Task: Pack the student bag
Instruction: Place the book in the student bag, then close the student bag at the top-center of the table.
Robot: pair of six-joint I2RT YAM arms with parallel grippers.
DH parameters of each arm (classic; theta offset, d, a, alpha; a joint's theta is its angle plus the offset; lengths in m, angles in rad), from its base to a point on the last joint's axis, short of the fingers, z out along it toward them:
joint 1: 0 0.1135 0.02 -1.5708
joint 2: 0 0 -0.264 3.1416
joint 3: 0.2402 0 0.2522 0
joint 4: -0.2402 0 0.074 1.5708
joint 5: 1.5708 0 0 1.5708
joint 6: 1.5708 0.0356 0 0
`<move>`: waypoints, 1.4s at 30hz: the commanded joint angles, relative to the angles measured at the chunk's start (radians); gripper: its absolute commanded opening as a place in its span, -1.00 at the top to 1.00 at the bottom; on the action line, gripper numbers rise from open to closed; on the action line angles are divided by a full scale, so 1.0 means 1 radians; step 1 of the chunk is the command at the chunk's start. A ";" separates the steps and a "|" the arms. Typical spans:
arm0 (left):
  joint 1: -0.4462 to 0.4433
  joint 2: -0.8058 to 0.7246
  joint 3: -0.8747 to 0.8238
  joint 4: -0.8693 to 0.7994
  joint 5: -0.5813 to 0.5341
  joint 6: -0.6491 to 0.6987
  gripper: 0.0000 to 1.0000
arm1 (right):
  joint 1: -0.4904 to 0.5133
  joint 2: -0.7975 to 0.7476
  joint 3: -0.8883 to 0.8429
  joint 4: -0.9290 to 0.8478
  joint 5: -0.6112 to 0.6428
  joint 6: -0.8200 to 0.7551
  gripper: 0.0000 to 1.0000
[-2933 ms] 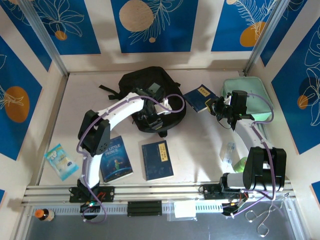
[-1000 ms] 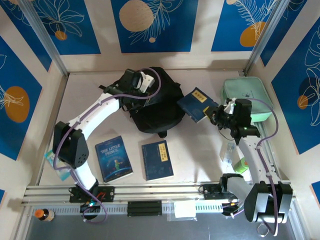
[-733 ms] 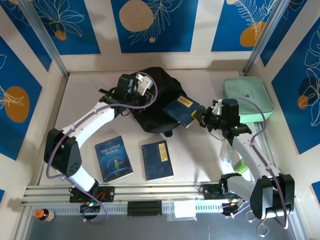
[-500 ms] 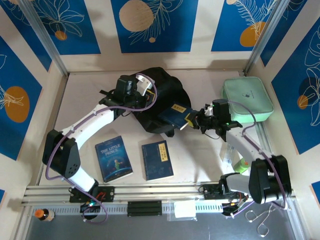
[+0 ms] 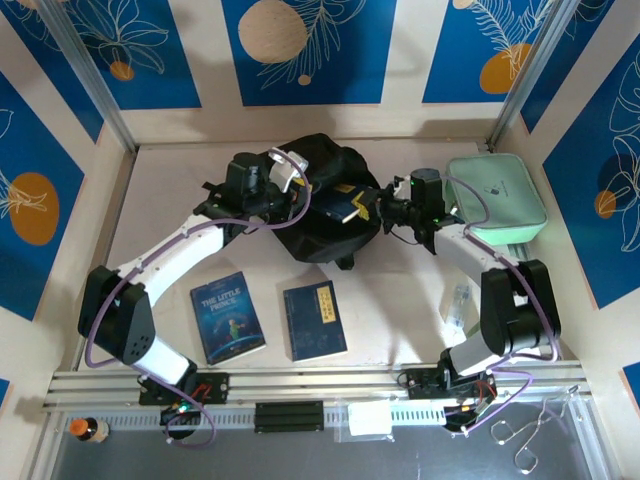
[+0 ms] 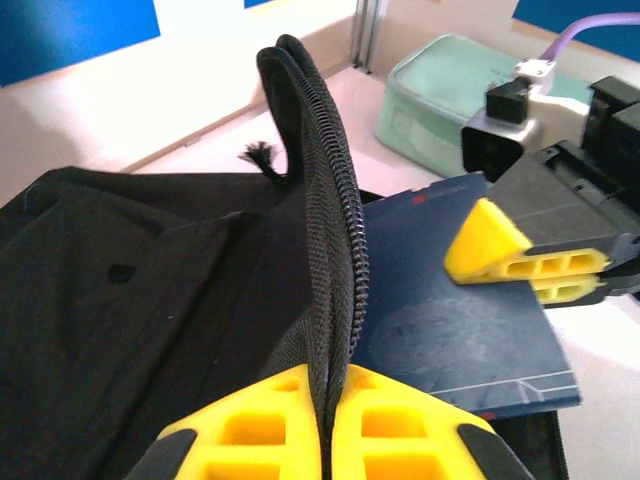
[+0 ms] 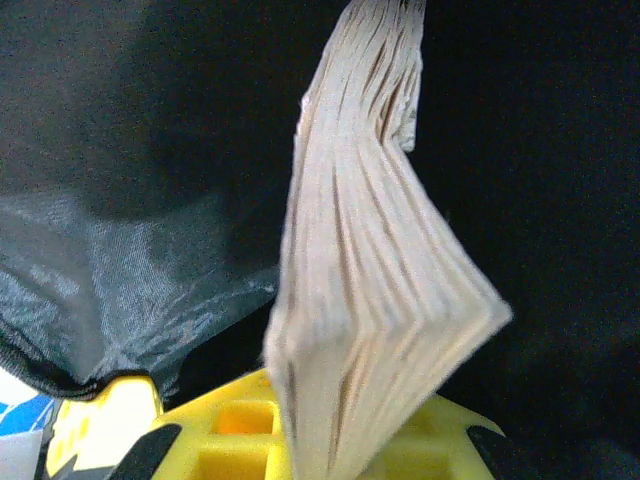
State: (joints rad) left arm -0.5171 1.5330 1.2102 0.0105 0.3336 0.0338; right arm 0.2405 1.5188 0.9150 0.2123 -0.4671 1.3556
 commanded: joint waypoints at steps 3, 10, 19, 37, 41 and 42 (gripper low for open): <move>0.001 -0.026 -0.008 0.109 0.077 -0.006 0.99 | 0.040 0.090 0.055 0.103 0.048 0.005 0.96; 0.002 0.006 -0.003 0.133 0.090 -0.029 0.99 | 0.076 0.302 0.178 0.144 0.128 -0.016 0.97; 0.002 0.037 0.016 0.082 0.035 -0.032 0.98 | 0.112 0.529 0.381 0.012 0.200 0.058 0.92; 0.002 0.119 0.040 0.029 -0.056 -0.045 0.92 | 0.090 0.305 0.246 -0.215 0.106 -0.009 0.02; 0.002 0.126 0.038 0.016 -0.056 -0.043 0.91 | 0.069 0.186 0.161 -0.274 0.126 -0.073 -0.04; 0.002 0.128 0.038 0.014 -0.054 -0.044 0.88 | 0.065 0.150 0.134 -0.279 0.137 -0.085 -0.05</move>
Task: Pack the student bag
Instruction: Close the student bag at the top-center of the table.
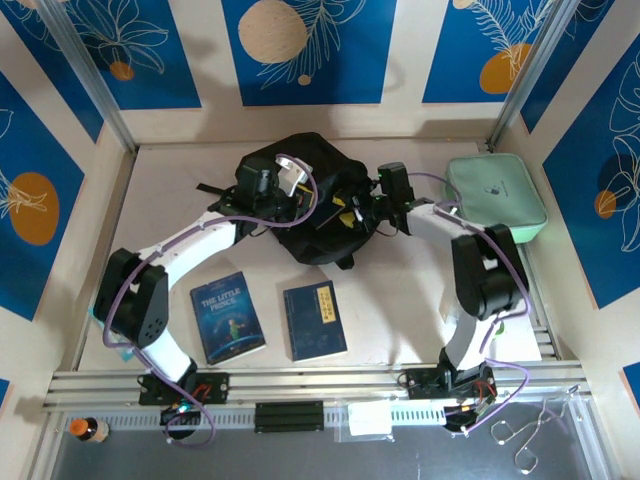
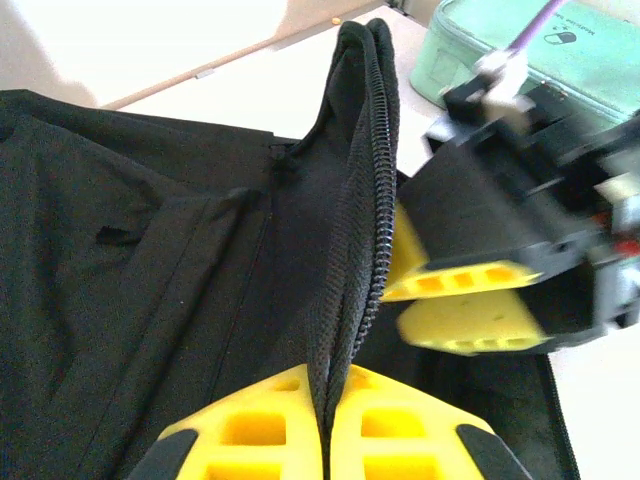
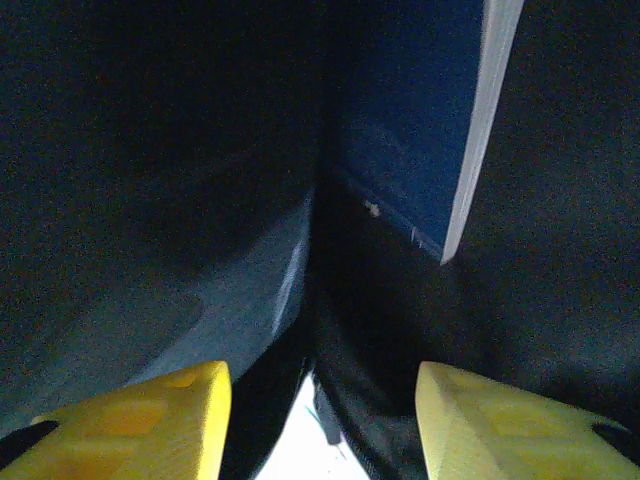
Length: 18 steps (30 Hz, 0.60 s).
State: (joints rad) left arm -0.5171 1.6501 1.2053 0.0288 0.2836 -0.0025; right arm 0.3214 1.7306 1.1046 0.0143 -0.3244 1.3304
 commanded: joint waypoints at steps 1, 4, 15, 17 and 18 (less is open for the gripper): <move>0.002 0.011 0.043 -0.008 -0.002 -0.011 0.85 | -0.025 -0.099 -0.087 -0.080 0.009 -0.071 -0.05; 0.002 0.005 0.043 -0.035 0.017 -0.026 0.53 | -0.037 -0.213 -0.141 -0.151 0.112 -0.133 -0.13; 0.011 -0.149 -0.139 -0.144 -0.139 -0.131 -0.65 | -0.084 -0.393 -0.143 -0.306 0.231 -0.387 -0.46; 0.014 -0.178 -0.164 -0.218 -0.248 -0.212 -0.73 | -0.062 -0.362 -0.090 -0.347 0.199 -0.431 -0.46; 0.018 -0.191 -0.177 -0.260 -0.278 -0.249 -0.75 | -0.042 -0.344 -0.061 -0.372 0.191 -0.460 -0.46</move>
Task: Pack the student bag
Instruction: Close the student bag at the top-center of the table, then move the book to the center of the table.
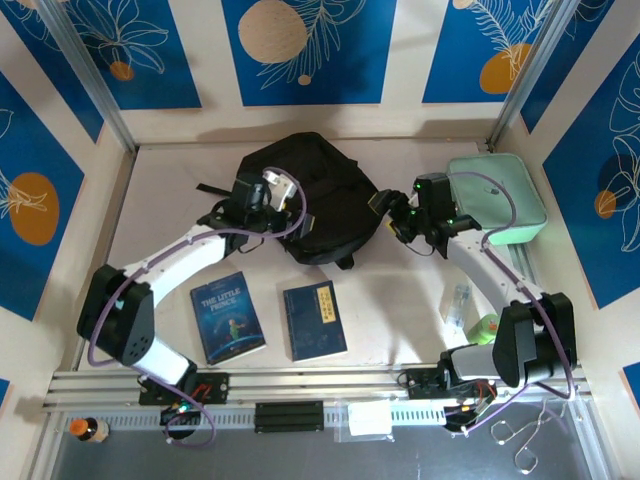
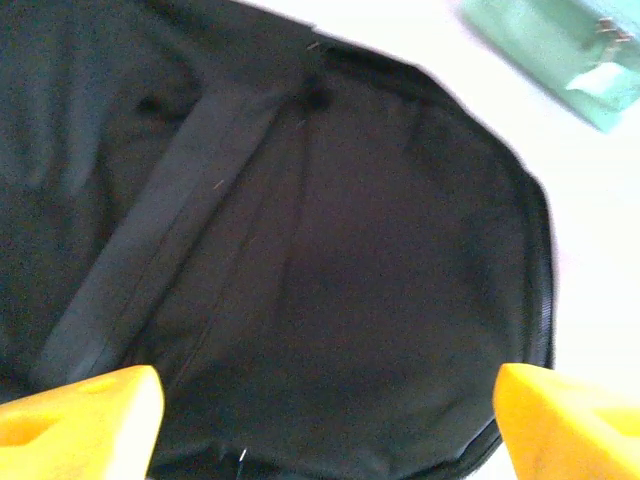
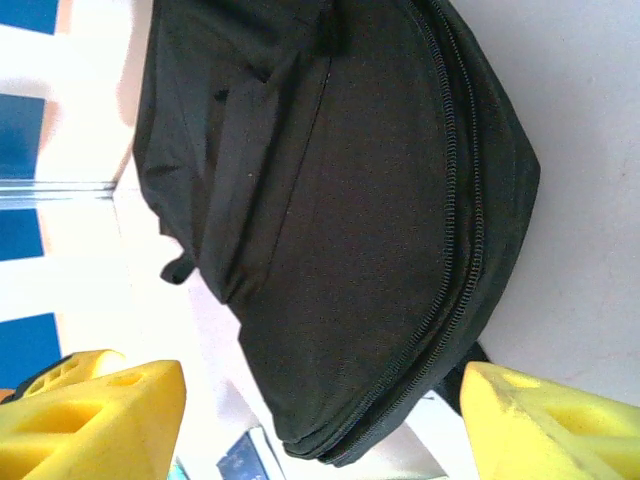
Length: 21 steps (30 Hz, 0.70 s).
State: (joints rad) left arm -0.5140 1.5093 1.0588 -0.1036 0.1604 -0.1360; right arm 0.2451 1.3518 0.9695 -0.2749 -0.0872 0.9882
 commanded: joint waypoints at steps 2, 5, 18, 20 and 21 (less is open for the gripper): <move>0.023 -0.072 -0.054 -0.201 -0.194 -0.170 -0.76 | 0.086 0.064 0.120 -0.118 -0.052 -0.170 -0.45; 0.048 -0.104 -0.098 -0.270 -0.238 -0.249 -0.82 | 0.191 0.104 0.169 -0.167 -0.010 -0.261 -0.41; 0.263 -0.221 -0.246 -0.381 -0.242 -0.442 -1.00 | 0.546 0.406 0.378 -0.292 0.091 -0.518 -0.29; 0.295 -0.255 -0.270 -0.451 -0.259 -0.463 -1.00 | 0.581 0.471 0.433 -0.290 0.108 -0.543 -0.29; 0.309 -0.274 -0.279 -0.495 -0.279 -0.461 -1.00 | 0.601 0.511 0.467 -0.292 0.133 -0.565 -0.28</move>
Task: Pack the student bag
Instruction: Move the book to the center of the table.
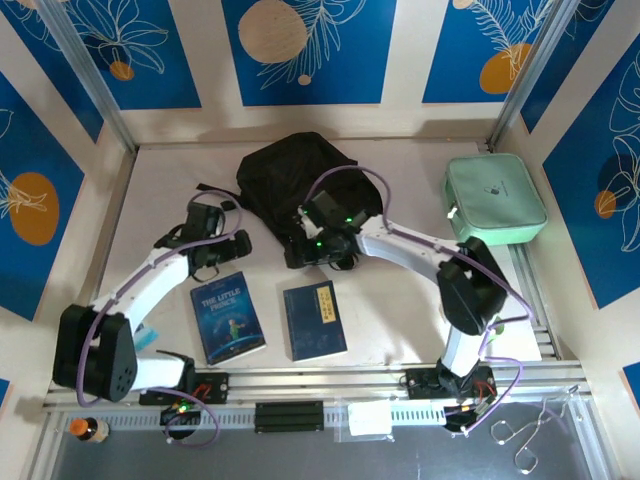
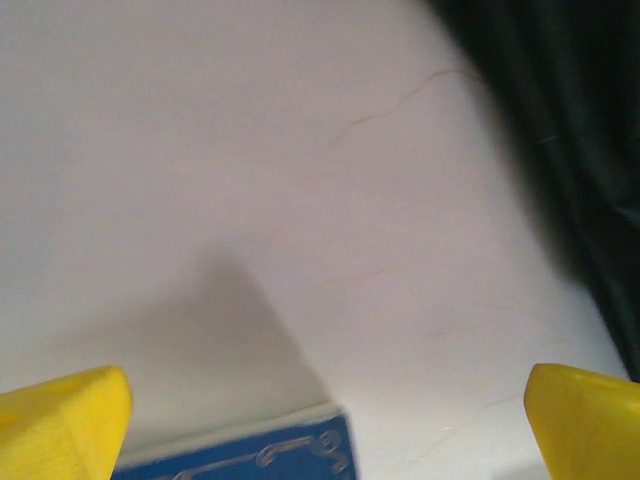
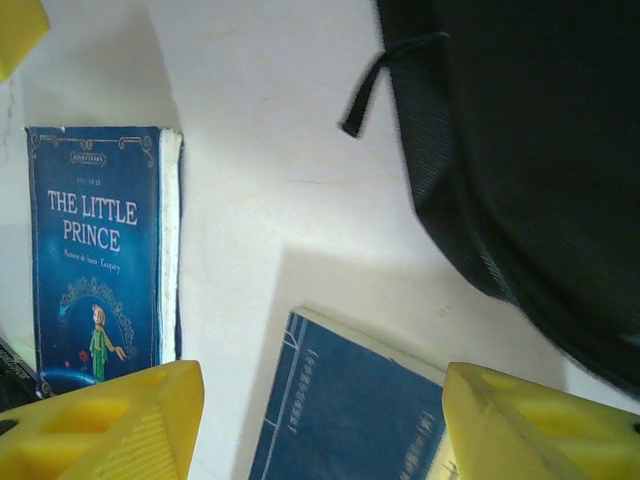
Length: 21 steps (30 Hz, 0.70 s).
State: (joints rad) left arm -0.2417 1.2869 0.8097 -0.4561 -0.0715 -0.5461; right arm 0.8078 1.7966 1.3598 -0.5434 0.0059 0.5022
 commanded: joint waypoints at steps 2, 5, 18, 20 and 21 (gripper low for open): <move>0.053 -0.090 -0.044 -0.220 -0.103 -0.045 -1.00 | 0.077 0.141 0.154 -0.050 0.087 -0.128 -0.26; 0.100 -0.152 -0.078 -0.276 -0.128 -0.052 -1.00 | 0.134 0.228 0.242 -0.052 0.127 -0.191 -0.28; 0.351 -0.230 -0.160 -0.203 0.043 -0.048 -0.99 | 0.242 0.481 0.479 -0.112 0.133 -0.284 -0.59; 0.370 -0.229 -0.167 -0.194 0.065 -0.049 -0.99 | 0.245 0.499 0.487 -0.119 0.155 -0.287 -0.58; 0.376 -0.228 -0.172 -0.190 0.071 -0.049 -0.99 | 0.245 0.506 0.490 -0.118 0.170 -0.292 -0.58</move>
State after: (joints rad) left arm 0.1093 1.0687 0.6579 -0.6601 -0.0601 -0.5941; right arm 1.0485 2.2734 1.8149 -0.6178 0.1322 0.2379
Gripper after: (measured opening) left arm 0.997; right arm 0.791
